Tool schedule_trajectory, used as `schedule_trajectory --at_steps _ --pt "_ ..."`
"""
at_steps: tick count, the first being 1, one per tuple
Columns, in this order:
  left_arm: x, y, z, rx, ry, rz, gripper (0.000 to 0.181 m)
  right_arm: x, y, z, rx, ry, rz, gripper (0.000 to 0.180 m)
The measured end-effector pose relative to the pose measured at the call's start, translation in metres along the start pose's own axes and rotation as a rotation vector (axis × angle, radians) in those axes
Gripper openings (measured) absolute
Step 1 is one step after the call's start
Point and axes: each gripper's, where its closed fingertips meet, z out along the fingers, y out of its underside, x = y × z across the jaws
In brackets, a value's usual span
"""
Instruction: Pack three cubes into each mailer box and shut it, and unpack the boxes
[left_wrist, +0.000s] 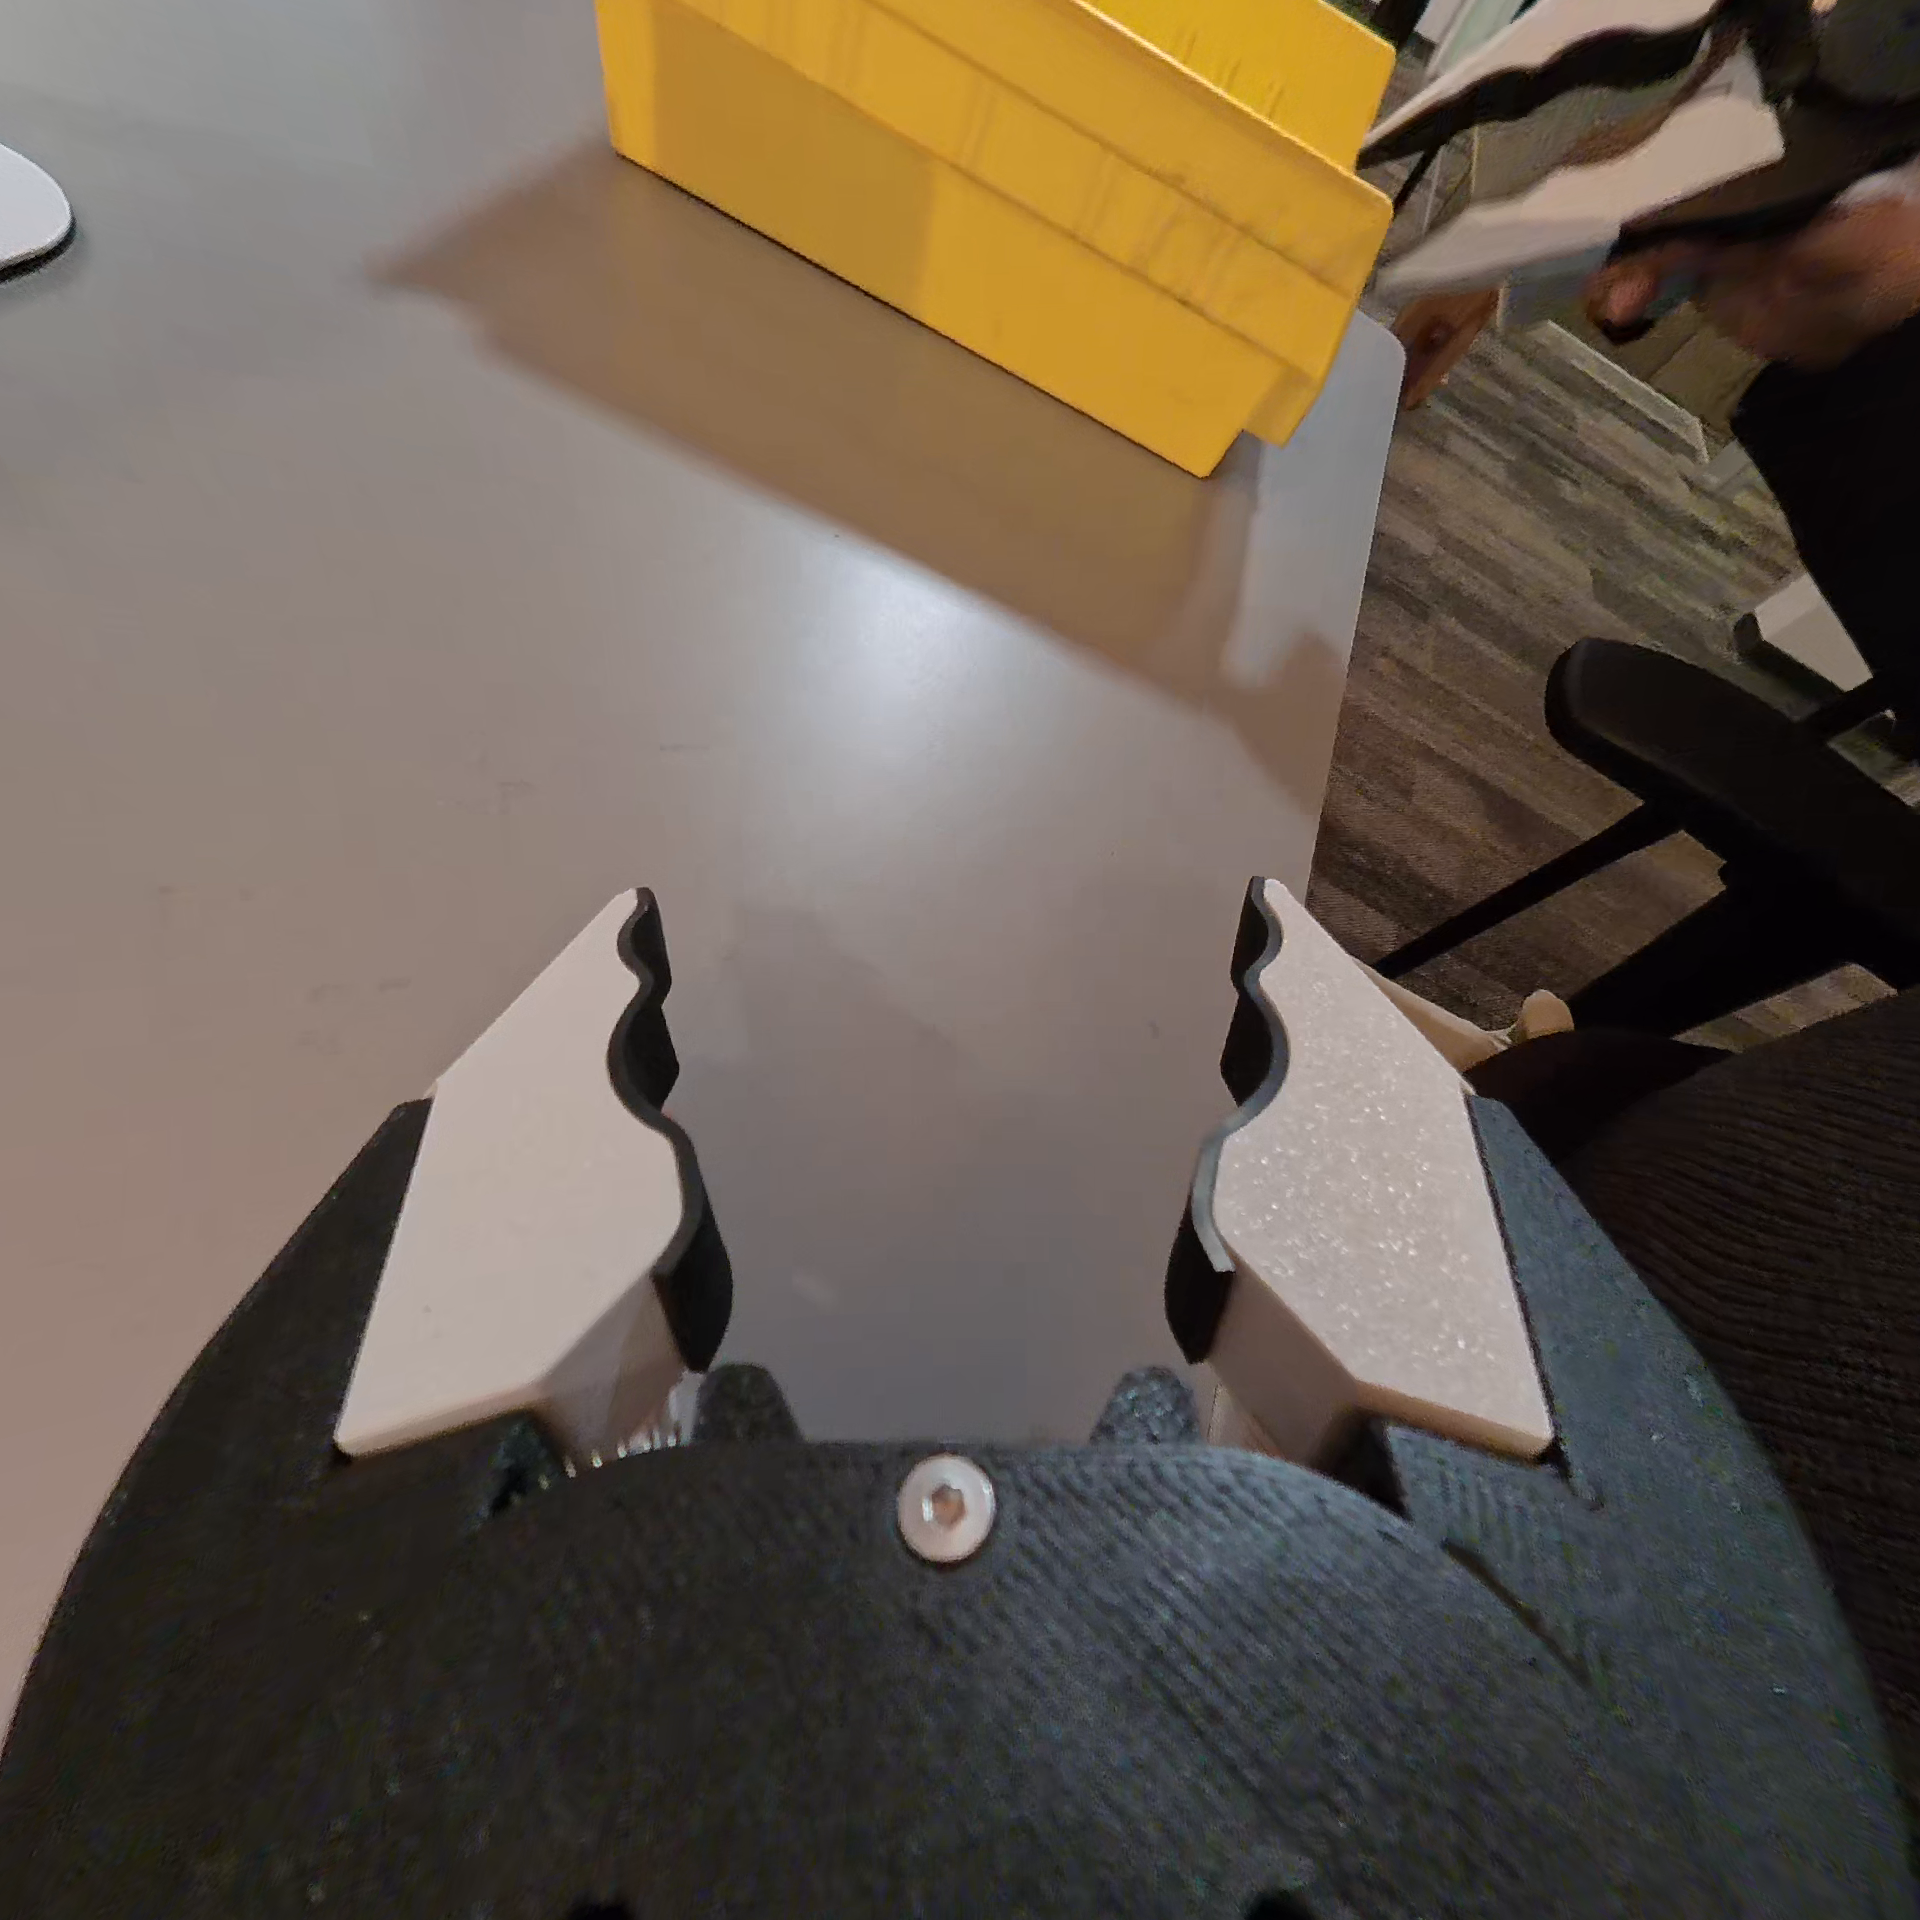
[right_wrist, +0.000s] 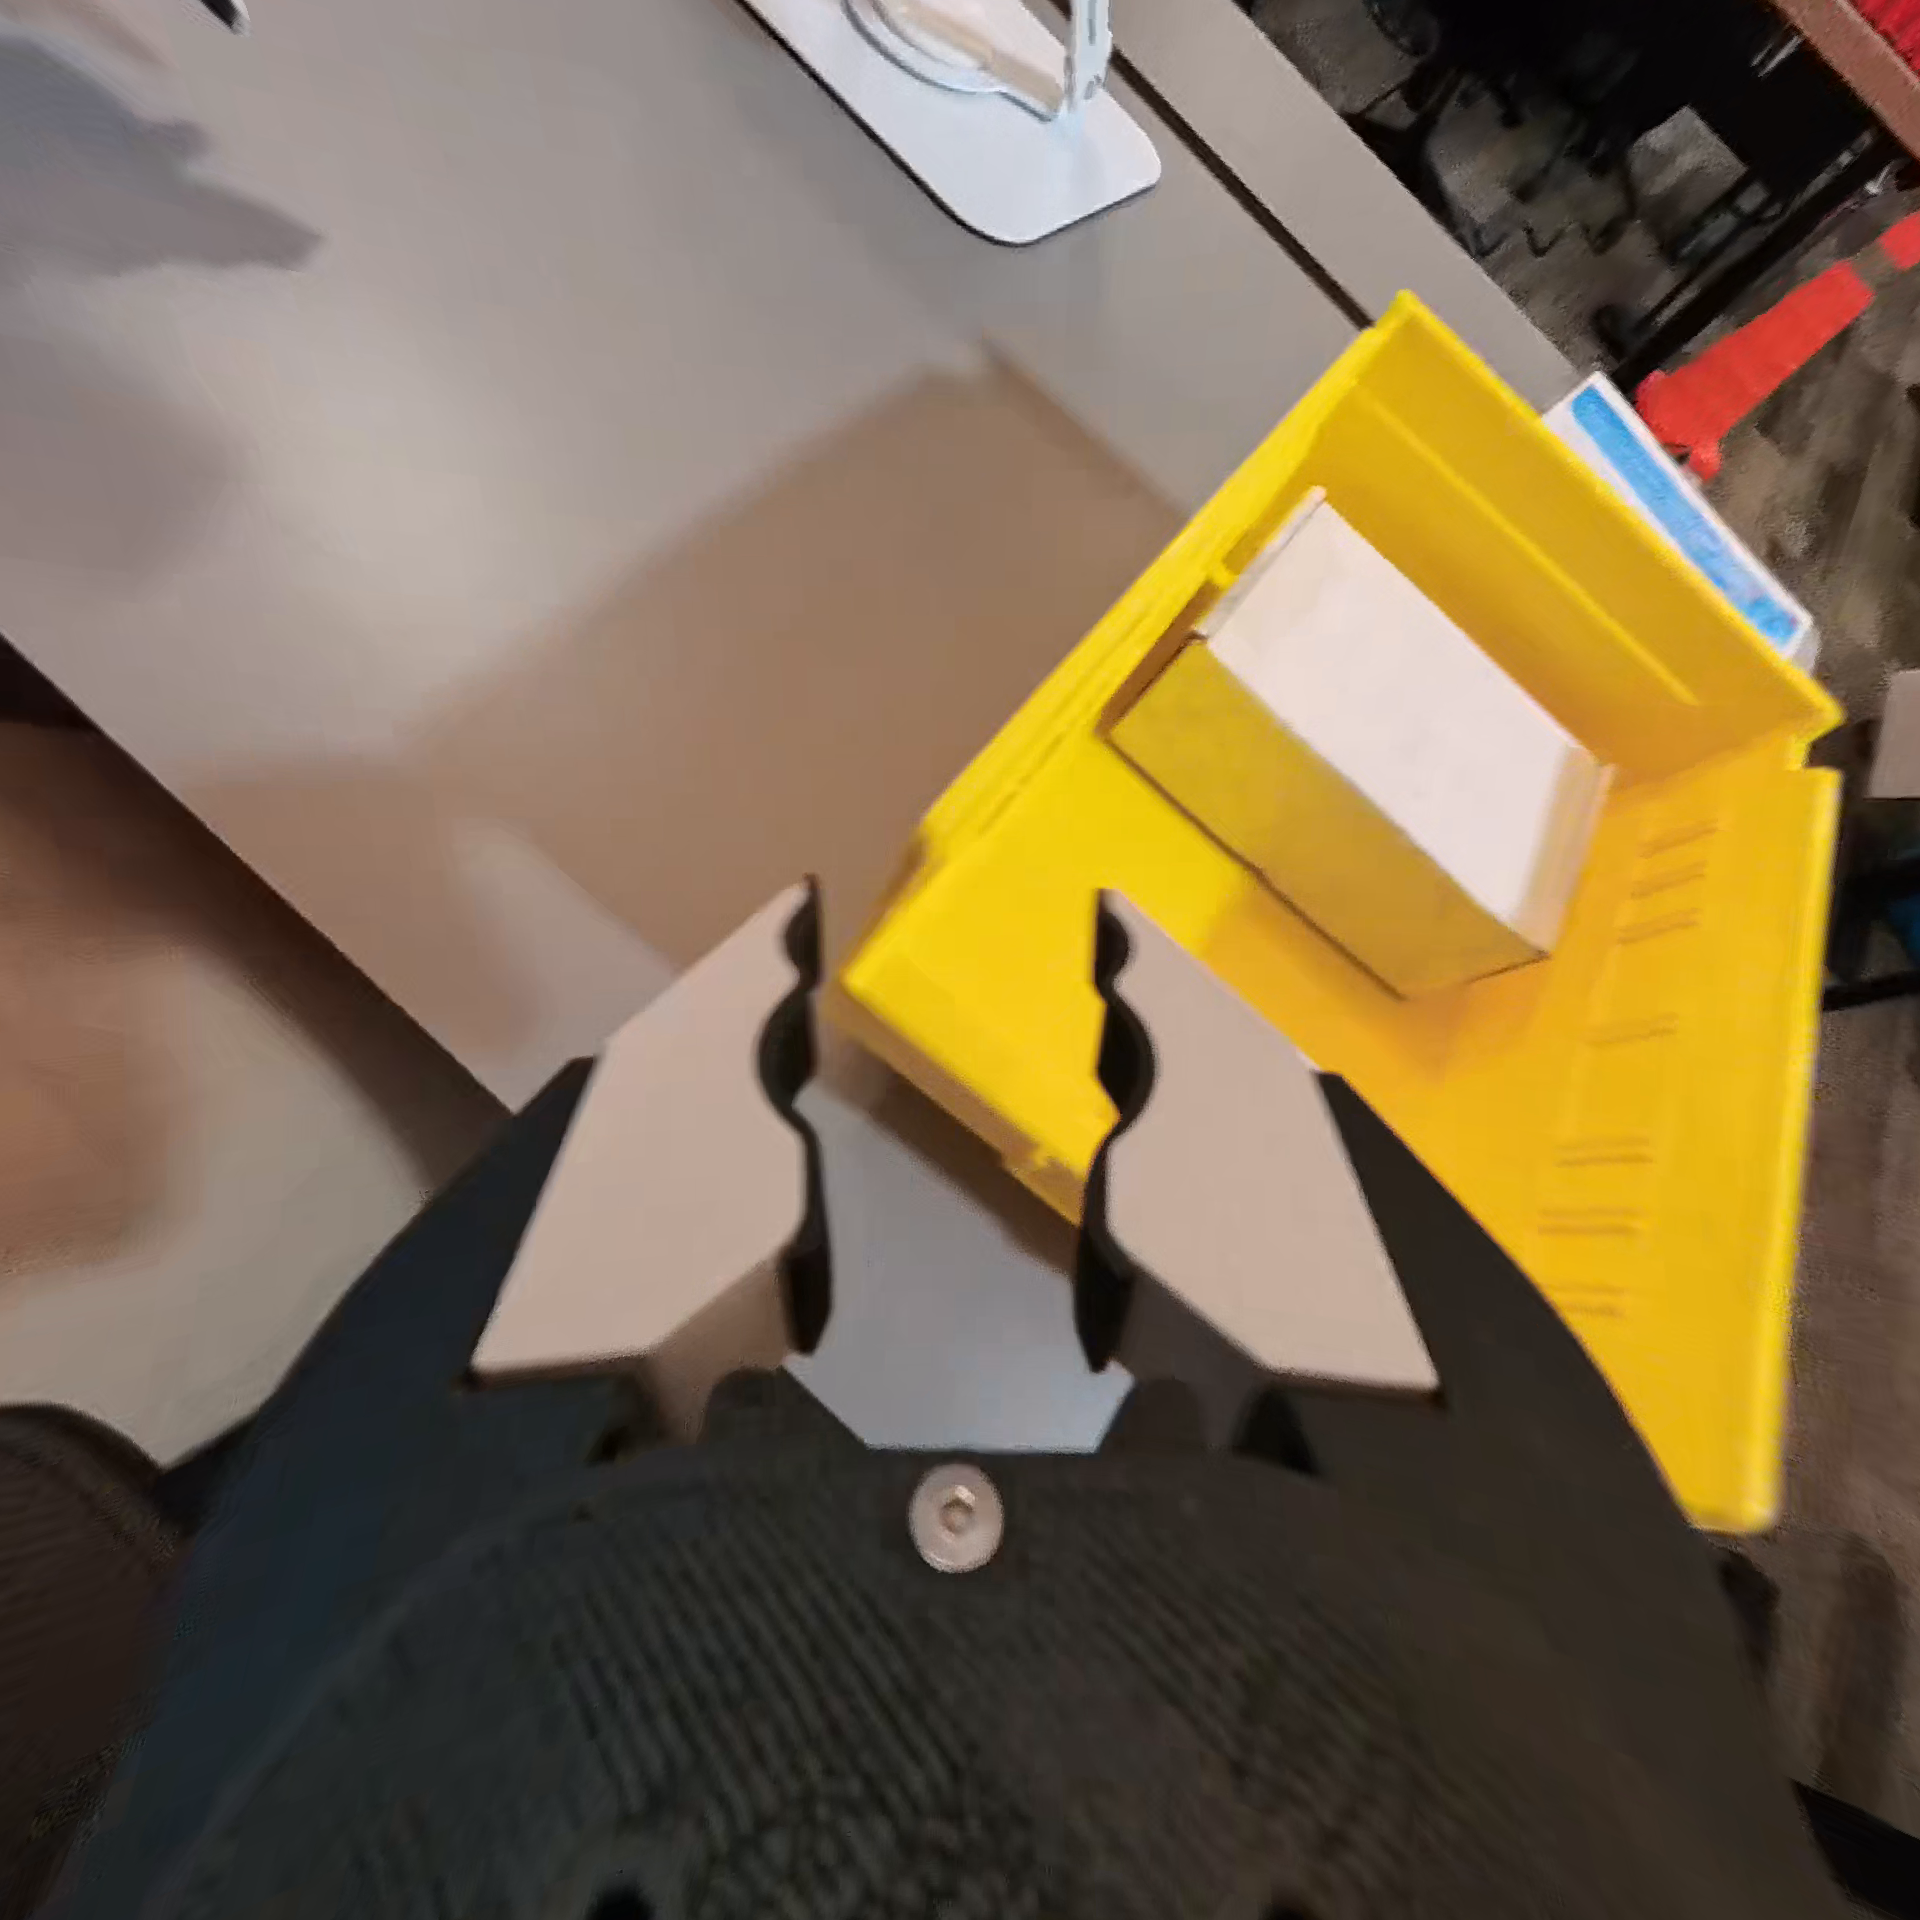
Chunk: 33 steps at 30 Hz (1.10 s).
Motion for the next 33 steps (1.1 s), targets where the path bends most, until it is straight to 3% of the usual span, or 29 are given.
schedule_trajectory --at_steps 1,5,10,17,24,33 --pt "0.002 -0.001 0.0 0.001 -0.001 0.004 0.108 -0.008 -0.001 0.002 0.018 -0.021 0.031 0.059" --pt "0.01 -0.005 0.0 0.015 -0.001 0.019 0.108 -0.031 -0.009 0.011 0.083 -0.122 0.138 0.06" --pt "0.018 -0.005 -0.002 0.022 -0.01 0.035 0.107 -0.045 -0.022 0.022 0.105 -0.14 0.127 0.069" --pt "0.021 -0.005 -0.009 0.046 -0.019 0.021 0.106 -0.046 -0.015 0.029 0.045 -0.085 0.05 0.056" --pt "0.02 -0.004 -0.01 0.05 -0.023 0.01 0.105 -0.039 0.027 0.05 -0.12 -0.09 0.119 0.066" --pt "0.015 -0.003 -0.016 0.058 -0.043 0.001 0.104 -0.043 0.026 0.042 -0.082 -0.096 0.144 0.054"
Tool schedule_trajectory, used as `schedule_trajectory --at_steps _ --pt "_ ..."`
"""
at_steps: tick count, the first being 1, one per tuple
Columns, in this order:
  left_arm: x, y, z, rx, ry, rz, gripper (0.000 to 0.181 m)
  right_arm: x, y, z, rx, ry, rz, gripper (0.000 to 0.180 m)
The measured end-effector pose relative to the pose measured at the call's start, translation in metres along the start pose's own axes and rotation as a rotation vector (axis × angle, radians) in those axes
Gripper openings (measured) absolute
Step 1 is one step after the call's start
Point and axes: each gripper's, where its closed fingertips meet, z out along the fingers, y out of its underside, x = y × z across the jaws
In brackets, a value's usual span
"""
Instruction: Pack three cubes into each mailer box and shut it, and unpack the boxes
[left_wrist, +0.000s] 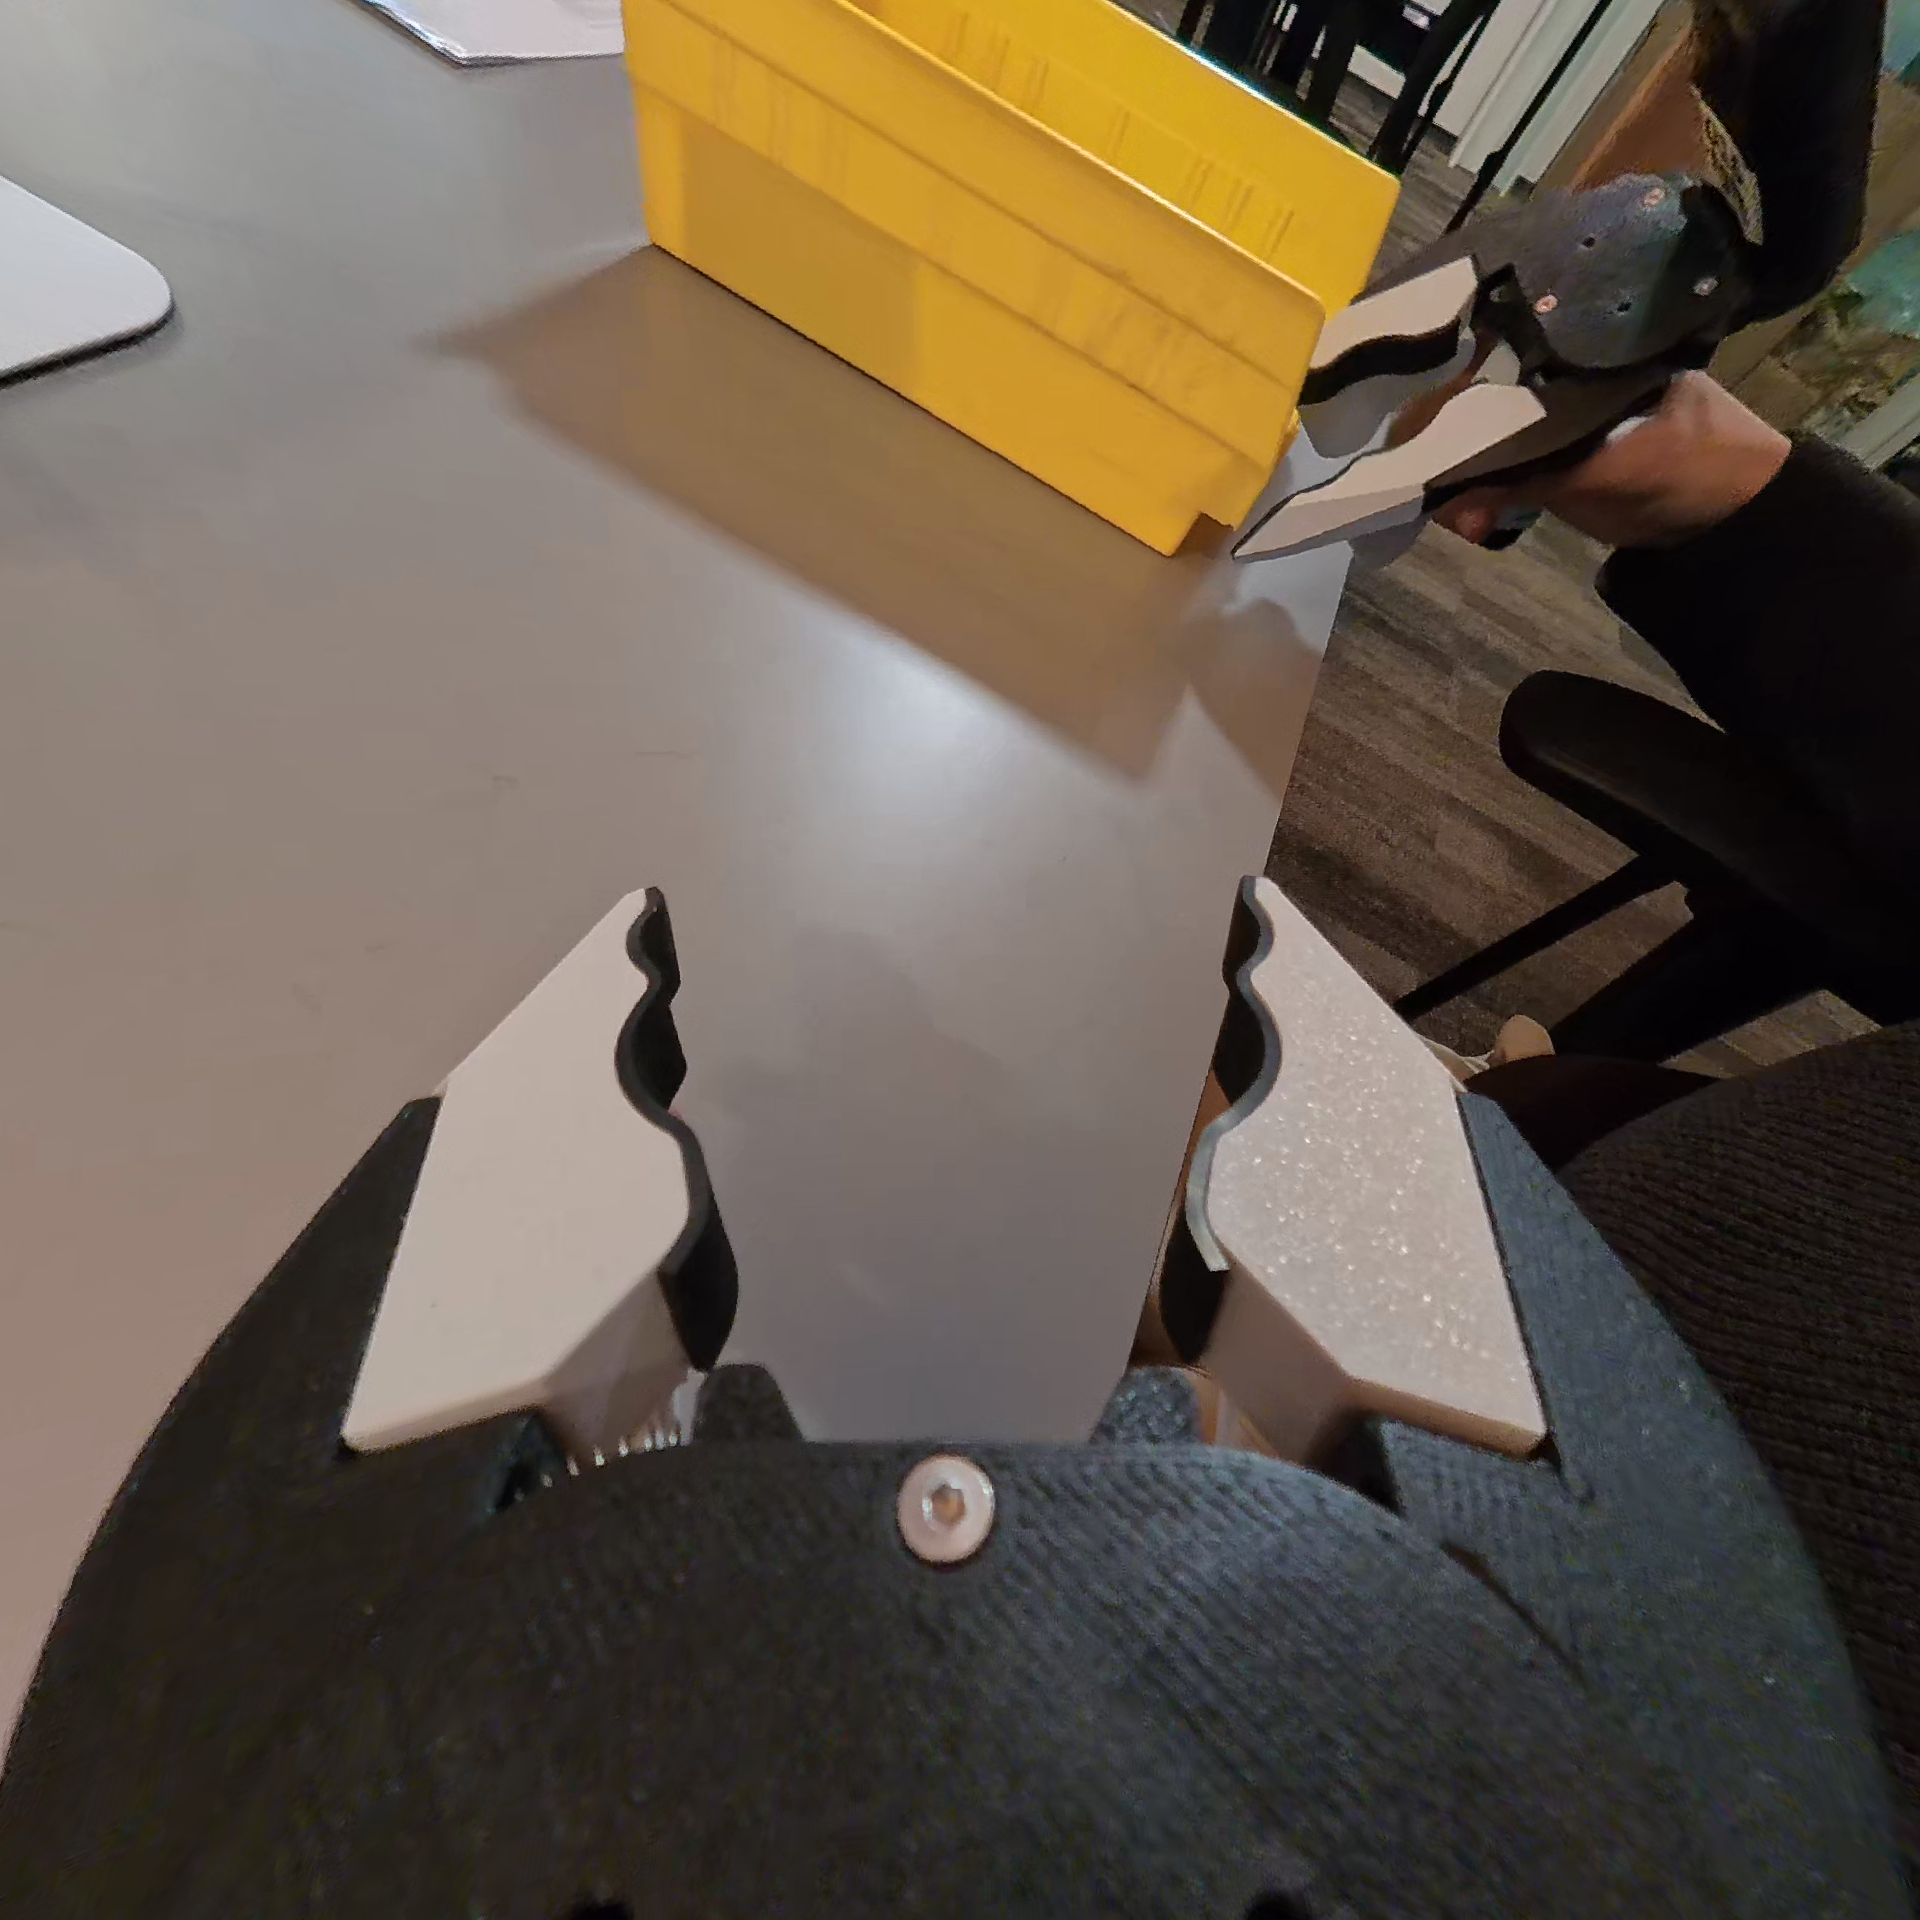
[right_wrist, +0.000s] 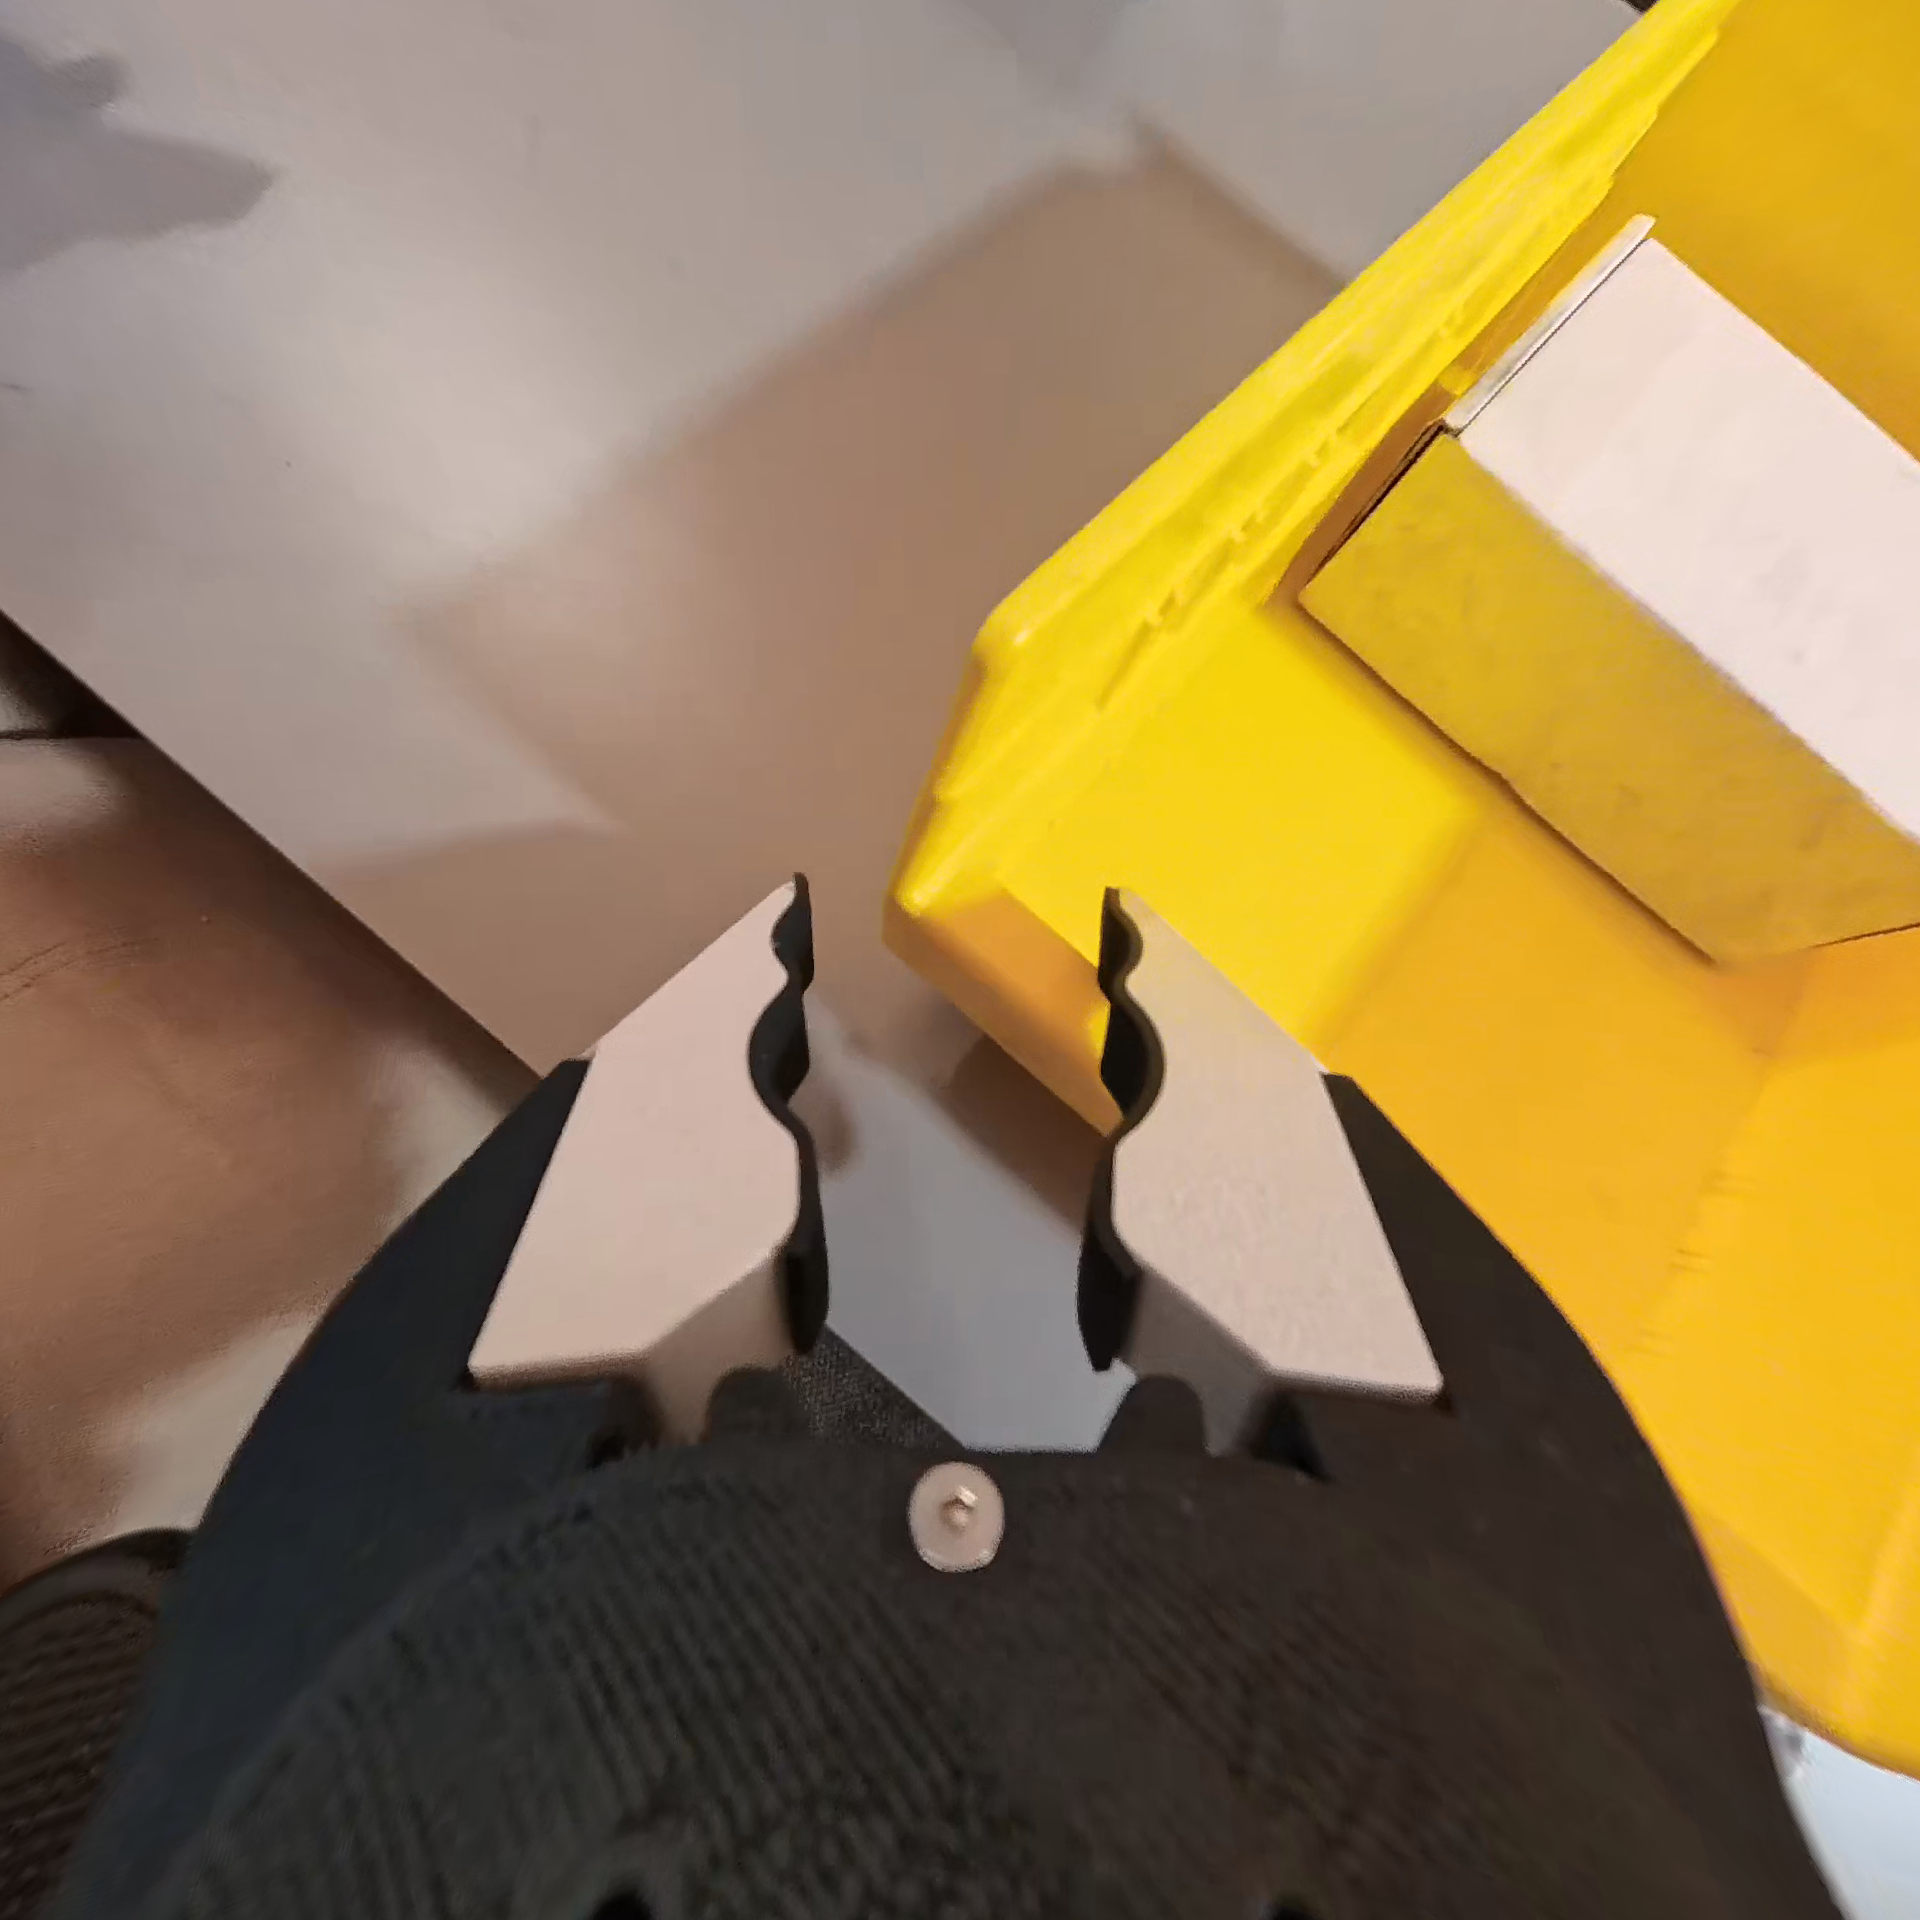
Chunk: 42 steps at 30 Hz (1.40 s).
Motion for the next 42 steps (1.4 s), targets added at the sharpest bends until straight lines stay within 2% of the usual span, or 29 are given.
schedule_trajectory --at_steps 3,7,9,12,15,19,21,24,30,38,42 --pt "-0.001 -0.003 -0.006 0.004 0.0 -0.018 0.104 -0.004 0.001 -0.004 0.012 -0.018 0.013 0.053" --pt "0.0 -0.021 -0.032 0.029 0.004 0.004 0.117 -0.003 0.004 -0.01 0.004 -0.029 0.026 0.069" --pt "-0.007 -0.039 -0.062 0.06 -0.062 0.061 0.126 0.008 -0.002 -0.022 0.043 0.019 0.037 0.084" --pt "-0.027 -0.054 -0.129 0.047 -0.179 0.141 0.122 0.029 -0.027 -0.053 0.169 0.107 0.055 0.092" --pt "-0.074 -0.044 -0.205 -0.116 -0.361 0.162 0.126 0.039 -0.061 -0.09 0.308 0.18 0.029 0.093" --pt "-0.172 -0.008 -0.309 -0.442 -0.648 0.132 0.135 0.03 -0.109 -0.115 0.449 0.221 -0.031 0.09" --pt "-0.209 0.016 -0.339 -0.576 -0.653 0.048 0.137 0.015 -0.131 -0.113 0.486 0.177 -0.038 0.091" --pt "-0.251 0.04 -0.352 -0.632 -0.593 -0.059 0.136 -0.015 -0.158 -0.101 0.526 0.066 -0.03 0.096" --pt "-0.31 0.076 -0.352 -0.839 -0.59 0.031 0.133 -0.046 -0.176 -0.078 0.45 0.007 -0.113 0.097" --pt "-0.323 0.092 -0.337 -0.884 -0.486 0.042 0.136 -0.054 -0.178 -0.064 0.413 -0.023 -0.112 0.09" --pt "-0.305 0.106 -0.34 -0.992 -0.443 0.033 0.158 -0.054 -0.18 -0.057 0.416 -0.037 -0.103 0.087"
